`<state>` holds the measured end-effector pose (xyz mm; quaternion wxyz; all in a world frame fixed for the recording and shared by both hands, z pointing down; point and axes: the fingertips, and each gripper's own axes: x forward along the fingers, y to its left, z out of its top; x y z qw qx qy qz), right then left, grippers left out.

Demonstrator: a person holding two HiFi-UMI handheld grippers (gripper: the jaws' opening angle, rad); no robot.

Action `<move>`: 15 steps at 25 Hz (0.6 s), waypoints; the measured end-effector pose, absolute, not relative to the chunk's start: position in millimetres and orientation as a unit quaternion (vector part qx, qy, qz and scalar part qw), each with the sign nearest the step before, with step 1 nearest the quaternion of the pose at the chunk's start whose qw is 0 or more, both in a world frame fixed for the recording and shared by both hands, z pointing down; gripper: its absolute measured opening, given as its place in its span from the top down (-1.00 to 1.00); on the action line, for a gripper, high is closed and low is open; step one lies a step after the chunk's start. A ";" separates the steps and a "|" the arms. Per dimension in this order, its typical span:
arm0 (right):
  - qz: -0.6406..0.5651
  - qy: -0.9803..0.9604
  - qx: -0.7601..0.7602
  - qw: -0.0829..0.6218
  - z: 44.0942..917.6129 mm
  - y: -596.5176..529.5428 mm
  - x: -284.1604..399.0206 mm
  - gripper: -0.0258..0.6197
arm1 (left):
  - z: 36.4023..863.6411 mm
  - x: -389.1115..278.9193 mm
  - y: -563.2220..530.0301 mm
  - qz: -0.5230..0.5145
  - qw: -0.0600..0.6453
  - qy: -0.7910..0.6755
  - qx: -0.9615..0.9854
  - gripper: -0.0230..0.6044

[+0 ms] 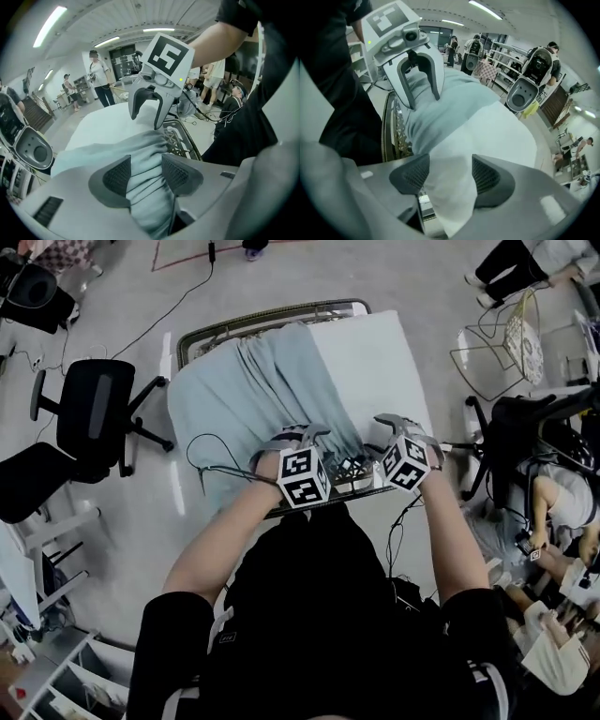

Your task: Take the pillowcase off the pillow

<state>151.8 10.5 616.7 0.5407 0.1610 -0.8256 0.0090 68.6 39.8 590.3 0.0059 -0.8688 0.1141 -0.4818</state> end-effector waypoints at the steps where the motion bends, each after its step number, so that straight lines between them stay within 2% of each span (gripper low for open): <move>1: -0.003 -0.820 0.169 0.546 622.3 15.7 155.9 0.03 | 597.7 72.5 43.6 -0.490 0.016 0.115 -0.864 0.26; 2: -0.016 -0.816 0.176 0.550 627.1 19.4 158.4 -0.02 | 605.5 74.5 45.0 -0.499 0.023 0.120 -0.858 0.18; 5: -0.034 -0.812 0.175 0.555 632.2 28.8 161.7 -0.06 | 621.1 75.4 42.2 -0.507 0.025 0.143 -0.850 0.17; 7: -0.038 -0.806 0.151 0.571 633.7 38.5 167.6 -0.34 | 624.0 74.2 40.7 -0.502 0.018 0.152 -0.851 0.17; 8: -0.051 -0.800 0.141 0.581 636.2 41.3 171.9 -0.40 | 624.0 73.3 39.9 -0.500 0.016 0.154 -0.852 0.18; 12: -0.168 -0.751 0.147 0.622 660.8 24.3 181.7 -0.42 | 623.3 71.2 36.5 -0.502 0.013 0.157 -0.850 0.33; 15: -0.239 -0.726 0.179 0.619 669.1 4.7 179.0 -0.36 | 619.8 67.6 33.4 -0.506 -0.013 0.164 -0.847 0.48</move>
